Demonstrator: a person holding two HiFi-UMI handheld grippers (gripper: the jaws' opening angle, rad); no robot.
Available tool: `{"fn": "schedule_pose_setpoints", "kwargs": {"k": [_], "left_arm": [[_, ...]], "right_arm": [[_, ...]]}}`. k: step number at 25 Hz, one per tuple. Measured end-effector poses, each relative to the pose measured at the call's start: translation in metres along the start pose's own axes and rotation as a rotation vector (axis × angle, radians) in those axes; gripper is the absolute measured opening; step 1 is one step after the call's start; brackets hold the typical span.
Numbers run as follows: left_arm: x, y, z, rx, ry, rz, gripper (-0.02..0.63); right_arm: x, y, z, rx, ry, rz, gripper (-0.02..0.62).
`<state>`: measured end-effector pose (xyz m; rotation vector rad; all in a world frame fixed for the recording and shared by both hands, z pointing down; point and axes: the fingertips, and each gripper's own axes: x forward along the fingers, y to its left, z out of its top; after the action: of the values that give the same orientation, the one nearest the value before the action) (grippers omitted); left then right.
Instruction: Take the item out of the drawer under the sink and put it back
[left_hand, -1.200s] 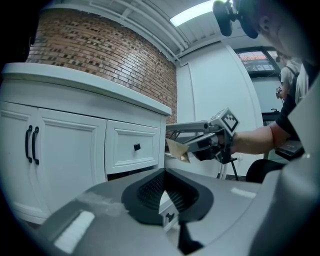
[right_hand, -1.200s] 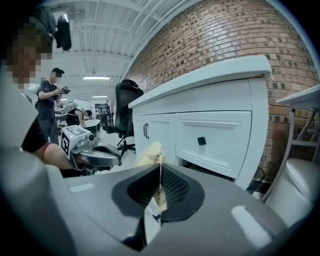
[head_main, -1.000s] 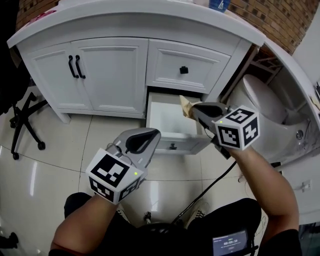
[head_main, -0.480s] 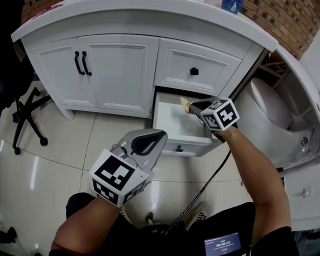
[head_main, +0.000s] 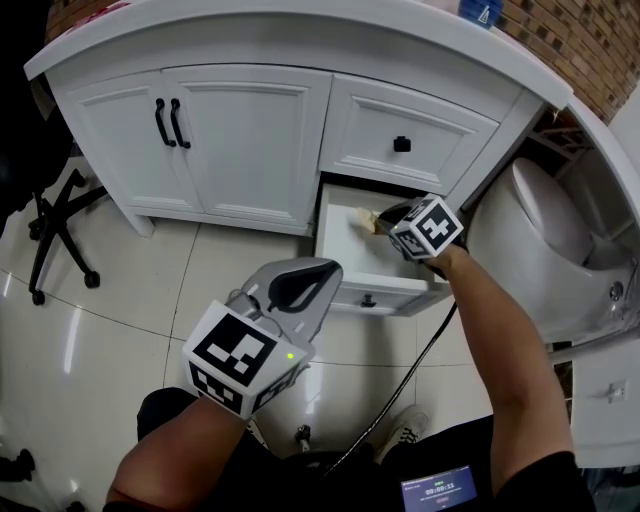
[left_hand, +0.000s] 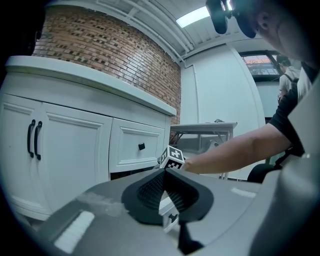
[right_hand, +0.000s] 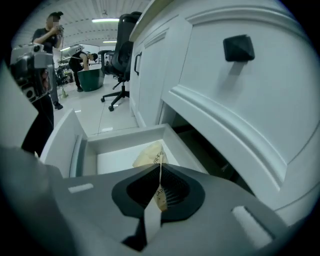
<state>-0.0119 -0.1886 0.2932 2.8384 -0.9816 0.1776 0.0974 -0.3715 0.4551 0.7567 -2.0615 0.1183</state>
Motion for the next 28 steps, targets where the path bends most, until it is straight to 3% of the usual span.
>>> {"fn": "schedule_pose_setpoints", "kwargs": {"k": [9,15,21,24,28], "left_arm": [[0.0,0.006,-0.005,-0.008,0.013,0.007,0.005],[0.001,0.003,-0.005,-0.006,0.018,-0.003,0.005],[0.003,0.0,-0.005,0.001,0.022,-0.006,0.005],[0.004,0.0,-0.009,0.004,0.03,-0.006,0.005],[0.003,-0.004,-0.01,-0.025,0.027,-0.017,0.005]], "right_arm": [[0.032,0.005,-0.018,0.012,0.083,0.038,0.017],[0.025,0.004,-0.018,0.025,0.066,0.042,0.058],[-0.008,-0.002,0.006,0.006,-0.03,-0.031,0.058],[-0.035,0.0,0.023,0.044,-0.119,-0.067,0.044],[-0.061,0.013,0.029,0.138,-0.181,-0.045,0.009]]}}
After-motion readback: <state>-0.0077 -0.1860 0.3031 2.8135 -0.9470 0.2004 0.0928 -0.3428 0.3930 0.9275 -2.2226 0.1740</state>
